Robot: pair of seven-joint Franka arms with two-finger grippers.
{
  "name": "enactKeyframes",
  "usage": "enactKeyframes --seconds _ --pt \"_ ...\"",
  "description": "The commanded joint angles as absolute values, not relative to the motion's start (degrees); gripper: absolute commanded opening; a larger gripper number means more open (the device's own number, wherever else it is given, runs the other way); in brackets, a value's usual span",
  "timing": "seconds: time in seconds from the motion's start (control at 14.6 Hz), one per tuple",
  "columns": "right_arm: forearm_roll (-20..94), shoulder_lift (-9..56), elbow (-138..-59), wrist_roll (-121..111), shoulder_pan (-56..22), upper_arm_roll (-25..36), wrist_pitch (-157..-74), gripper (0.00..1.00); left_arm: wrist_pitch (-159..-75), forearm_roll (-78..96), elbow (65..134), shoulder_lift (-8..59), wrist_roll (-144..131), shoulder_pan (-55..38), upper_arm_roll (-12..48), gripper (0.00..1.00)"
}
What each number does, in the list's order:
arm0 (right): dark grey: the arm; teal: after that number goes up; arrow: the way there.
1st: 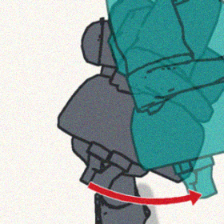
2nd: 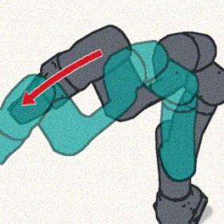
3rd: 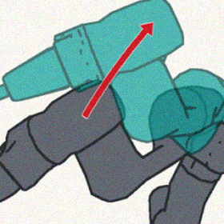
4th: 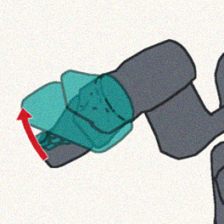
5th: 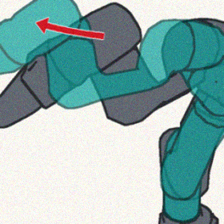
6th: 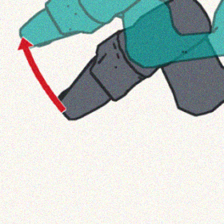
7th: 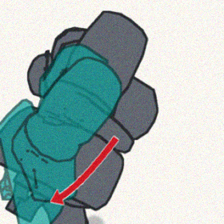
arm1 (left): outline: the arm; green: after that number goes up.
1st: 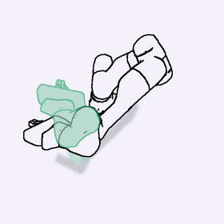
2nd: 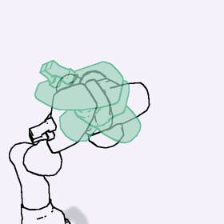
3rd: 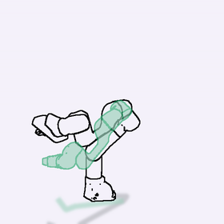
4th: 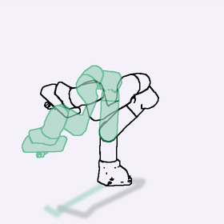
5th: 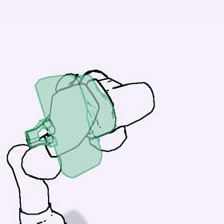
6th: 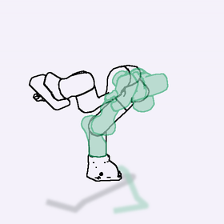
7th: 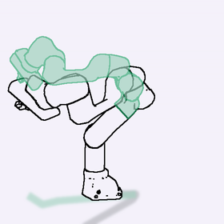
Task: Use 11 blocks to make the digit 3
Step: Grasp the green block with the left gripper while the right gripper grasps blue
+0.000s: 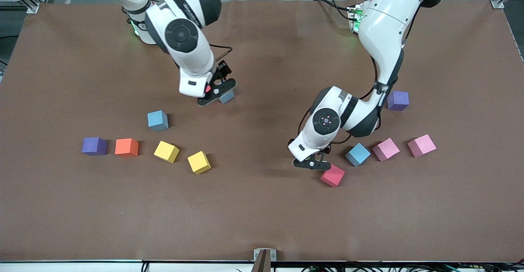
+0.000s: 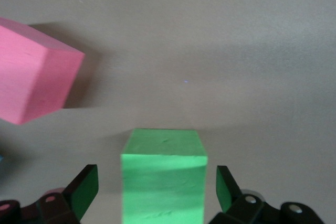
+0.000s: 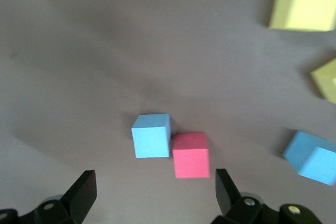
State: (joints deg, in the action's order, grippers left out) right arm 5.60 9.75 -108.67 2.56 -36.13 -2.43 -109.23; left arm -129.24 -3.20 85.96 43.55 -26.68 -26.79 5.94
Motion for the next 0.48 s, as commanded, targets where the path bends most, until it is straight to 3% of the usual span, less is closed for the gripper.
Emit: enactKeyframes --seconds 0.0,0.07,0.27,0.41 --pt "6.33 3.69 -121.18 0.80 -34.89 -5.53 -117.48 1.00 -132.53 -4.39 85.34 45.70 -29.79 -27.51 5.71 0.93" --pt "6.33 3.87 -122.59 -0.51 -34.63 -5.71 -120.21 1.00 -132.80 -4.39 85.52 46.23 -29.97 -27.60 5.71 0.83" --pt "6.33 4.30 -126.11 -4.04 -34.10 -5.71 -125.15 1.00 -132.45 -4.31 88.41 45.09 -30.67 -27.25 5.71 0.42" --pt "6.24 4.48 -129.88 -4.22 -34.45 -5.80 -130.31 1.00 -132.54 -4.22 93.14 41.42 -34.52 -27.42 5.71 0.29"
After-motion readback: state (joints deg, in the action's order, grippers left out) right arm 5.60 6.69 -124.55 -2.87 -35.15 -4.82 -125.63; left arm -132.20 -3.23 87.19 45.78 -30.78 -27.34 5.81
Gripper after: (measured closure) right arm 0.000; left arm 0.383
